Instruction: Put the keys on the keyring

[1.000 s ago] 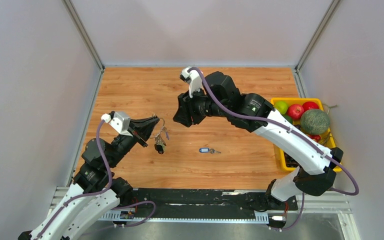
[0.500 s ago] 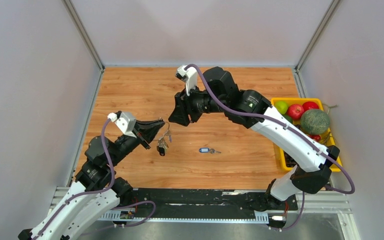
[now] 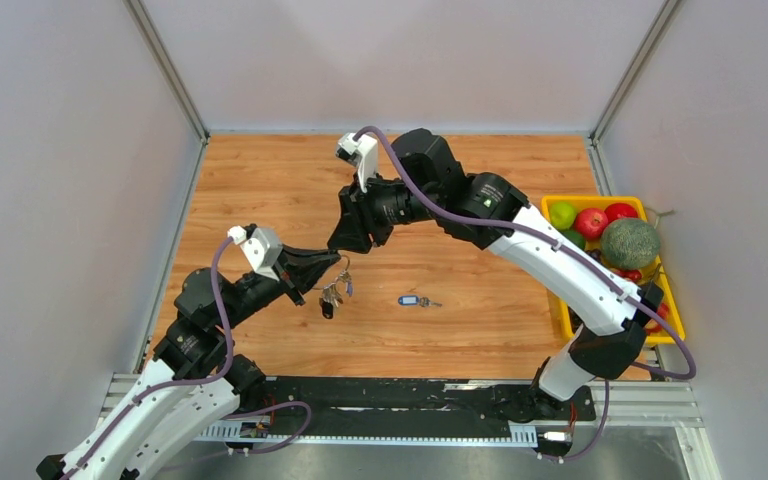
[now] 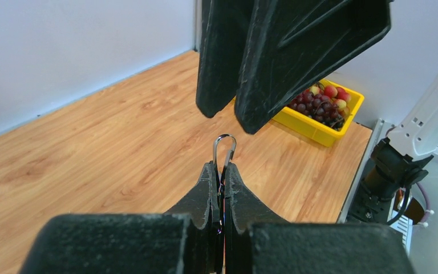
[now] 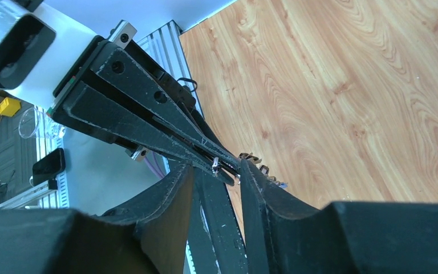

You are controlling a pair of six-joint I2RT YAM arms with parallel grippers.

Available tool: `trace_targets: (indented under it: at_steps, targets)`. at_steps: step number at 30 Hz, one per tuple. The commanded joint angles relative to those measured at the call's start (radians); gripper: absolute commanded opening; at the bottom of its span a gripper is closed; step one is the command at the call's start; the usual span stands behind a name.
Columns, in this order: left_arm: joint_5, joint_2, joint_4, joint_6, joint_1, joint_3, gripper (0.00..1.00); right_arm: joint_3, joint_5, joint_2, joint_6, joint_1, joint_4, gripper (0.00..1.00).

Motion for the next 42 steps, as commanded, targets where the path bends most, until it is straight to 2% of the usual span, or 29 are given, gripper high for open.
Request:
trace_targets:
  at_steps: [1,22,30,38,42]
  targets:
    - [0.033,-0.002,0.043,-0.003,0.003,0.039,0.00,0.042,-0.042,0.015,-0.003,0.005,0.005,0.38]
    - [0.014,-0.008,0.043,0.000,0.003,0.036,0.00,0.060,-0.068,0.041,-0.007,0.007,-0.031,0.21]
    - [0.003,-0.018,0.043,0.000,0.003,0.035,0.00,0.064,-0.060,0.049,-0.010,0.010,-0.046,0.21]
    - [0.007,-0.017,0.043,0.000,0.003,0.033,0.00,0.082,-0.037,0.051,-0.017,0.022,-0.046,0.13]
    - [0.010,-0.016,0.043,0.000,0.003,0.032,0.00,0.091,-0.028,0.054,-0.019,0.029,-0.046,0.13]
